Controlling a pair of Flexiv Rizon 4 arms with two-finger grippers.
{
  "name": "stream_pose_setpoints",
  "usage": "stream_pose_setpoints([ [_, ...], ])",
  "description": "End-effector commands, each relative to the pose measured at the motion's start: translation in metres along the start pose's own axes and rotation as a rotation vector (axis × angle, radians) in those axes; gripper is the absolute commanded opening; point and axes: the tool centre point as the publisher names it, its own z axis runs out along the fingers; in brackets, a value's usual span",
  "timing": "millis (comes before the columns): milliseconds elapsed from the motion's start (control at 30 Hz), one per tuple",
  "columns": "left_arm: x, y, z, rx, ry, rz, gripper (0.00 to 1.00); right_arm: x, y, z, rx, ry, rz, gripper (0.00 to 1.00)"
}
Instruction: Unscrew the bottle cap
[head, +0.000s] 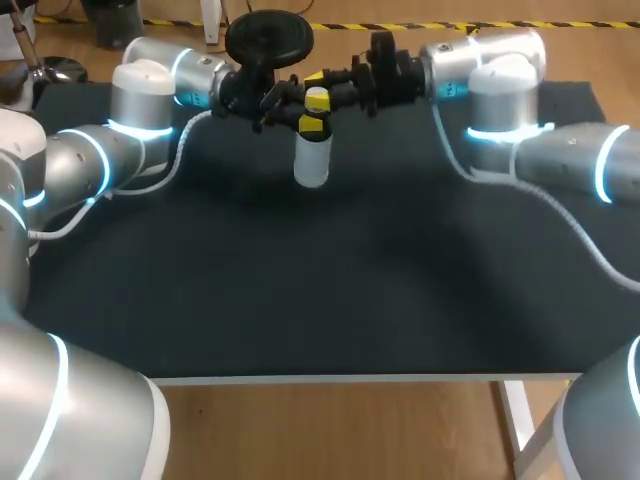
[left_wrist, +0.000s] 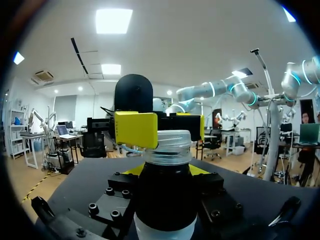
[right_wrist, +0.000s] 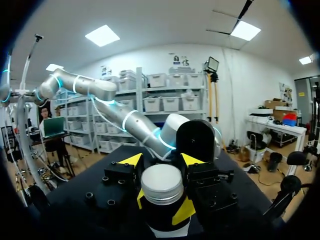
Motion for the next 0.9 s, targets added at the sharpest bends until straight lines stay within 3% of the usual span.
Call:
stream_pose_setpoints([
  [33, -0.008, -0.001, -0.008, -0.001, 0.006, 0.0, 0.0, 0.0, 0.001, 0.003, -0.022, 0.749, -0.039, 0.0],
  [233, -0.008, -0.001, -0.008, -0.001, 0.006, 0.0, 0.0, 0.0, 0.015, 0.015, -0.026, 0.788, -0.06, 0.0],
  [467, -0.008, -0.001, -0.008, -0.001, 0.006, 0.0, 0.0, -0.016, 0.038, 0.003, -0.038, 0.667, -0.083, 0.0],
  [667, -0.008, -0.001, -0.008, -0.001, 0.006, 0.0, 0.0, -0.038, 0.044, -0.054, 0.015, 0.48, -0.08, 0.0],
  [900, -0.008, -0.001, -0.008, -0.001, 0.006, 0.0, 0.0, -0.051, 0.02, -0.143, 0.08, 0.162, -0.021, 0.0],
])
